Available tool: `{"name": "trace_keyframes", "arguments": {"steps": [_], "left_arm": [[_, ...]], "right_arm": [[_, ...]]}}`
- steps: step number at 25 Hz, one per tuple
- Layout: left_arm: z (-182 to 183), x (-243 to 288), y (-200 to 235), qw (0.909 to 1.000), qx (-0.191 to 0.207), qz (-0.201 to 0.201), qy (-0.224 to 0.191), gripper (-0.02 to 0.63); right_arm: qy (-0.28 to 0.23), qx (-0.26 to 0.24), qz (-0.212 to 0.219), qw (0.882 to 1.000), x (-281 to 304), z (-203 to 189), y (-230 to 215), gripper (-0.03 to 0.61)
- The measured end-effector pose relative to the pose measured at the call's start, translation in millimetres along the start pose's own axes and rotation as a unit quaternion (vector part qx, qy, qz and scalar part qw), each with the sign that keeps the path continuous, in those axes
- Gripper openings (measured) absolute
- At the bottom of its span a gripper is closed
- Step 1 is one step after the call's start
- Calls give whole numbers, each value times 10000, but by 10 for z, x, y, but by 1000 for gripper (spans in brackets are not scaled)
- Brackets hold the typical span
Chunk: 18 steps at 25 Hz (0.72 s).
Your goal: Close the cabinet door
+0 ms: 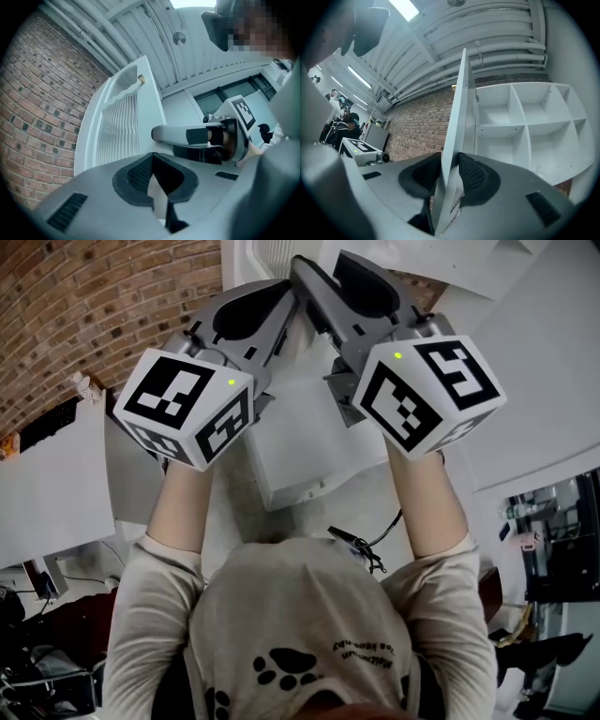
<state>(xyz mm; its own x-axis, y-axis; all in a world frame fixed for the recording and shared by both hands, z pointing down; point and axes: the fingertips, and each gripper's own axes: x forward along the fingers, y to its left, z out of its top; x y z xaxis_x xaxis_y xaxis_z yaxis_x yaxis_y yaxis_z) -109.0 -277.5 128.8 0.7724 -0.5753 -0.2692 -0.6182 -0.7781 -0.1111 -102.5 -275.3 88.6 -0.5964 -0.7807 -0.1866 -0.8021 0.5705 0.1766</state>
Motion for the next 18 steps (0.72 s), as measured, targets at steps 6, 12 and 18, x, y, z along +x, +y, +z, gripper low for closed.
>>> {"name": "trace_keyframes", "arguments": {"steps": [6,12,18], "left_arm": [[-57,209,-102,9998,27,-160,67,9],[-116,395,-134,9995,8,-282,102,9],[-166,534,-142,9993,-30,-359,106,9]], "right_arm": [[26,32,-148,9999,-96,-29,-228,110],[17,93,-276,9996,-132,-72,-433,98],[83,166,-294,9994,-139,-111,-591,91]]}}
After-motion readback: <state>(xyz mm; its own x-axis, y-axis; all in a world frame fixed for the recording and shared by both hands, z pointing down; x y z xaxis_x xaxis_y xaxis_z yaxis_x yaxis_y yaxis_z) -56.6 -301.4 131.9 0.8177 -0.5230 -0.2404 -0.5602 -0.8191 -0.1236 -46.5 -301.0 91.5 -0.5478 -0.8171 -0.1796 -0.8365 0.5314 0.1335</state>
